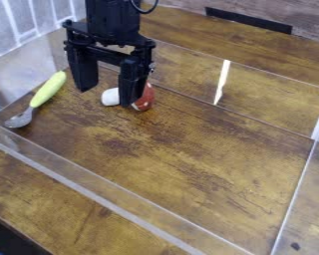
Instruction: Move the green spoon to the right side of the table
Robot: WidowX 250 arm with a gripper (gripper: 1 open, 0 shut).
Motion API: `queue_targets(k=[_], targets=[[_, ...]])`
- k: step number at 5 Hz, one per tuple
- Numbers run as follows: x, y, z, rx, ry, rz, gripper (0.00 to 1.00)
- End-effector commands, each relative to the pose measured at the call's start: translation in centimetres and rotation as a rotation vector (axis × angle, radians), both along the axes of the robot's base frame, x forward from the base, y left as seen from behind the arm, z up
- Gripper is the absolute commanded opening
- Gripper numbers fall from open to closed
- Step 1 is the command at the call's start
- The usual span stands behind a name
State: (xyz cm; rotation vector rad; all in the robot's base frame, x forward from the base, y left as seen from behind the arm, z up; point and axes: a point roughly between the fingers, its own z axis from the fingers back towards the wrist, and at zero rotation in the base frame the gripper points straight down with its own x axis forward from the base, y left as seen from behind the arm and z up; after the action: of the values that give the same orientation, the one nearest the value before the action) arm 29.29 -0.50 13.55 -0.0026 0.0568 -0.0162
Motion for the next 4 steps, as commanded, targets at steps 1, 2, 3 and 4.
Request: queue_targets(k=[1, 2, 3, 4], targets=[[0.1, 1.3, -0.6, -0.002, 0.013, 0.017, 1.00], [0.5, 4.2, -0.8, -0.001, 0.005, 0.053, 1.00], [0.4, 8.0, -0.8, 0.007, -0.016, 0.079, 1.00], [0.7, 11.8, -1.2, 0.007, -0.044, 0.087, 1.00]])
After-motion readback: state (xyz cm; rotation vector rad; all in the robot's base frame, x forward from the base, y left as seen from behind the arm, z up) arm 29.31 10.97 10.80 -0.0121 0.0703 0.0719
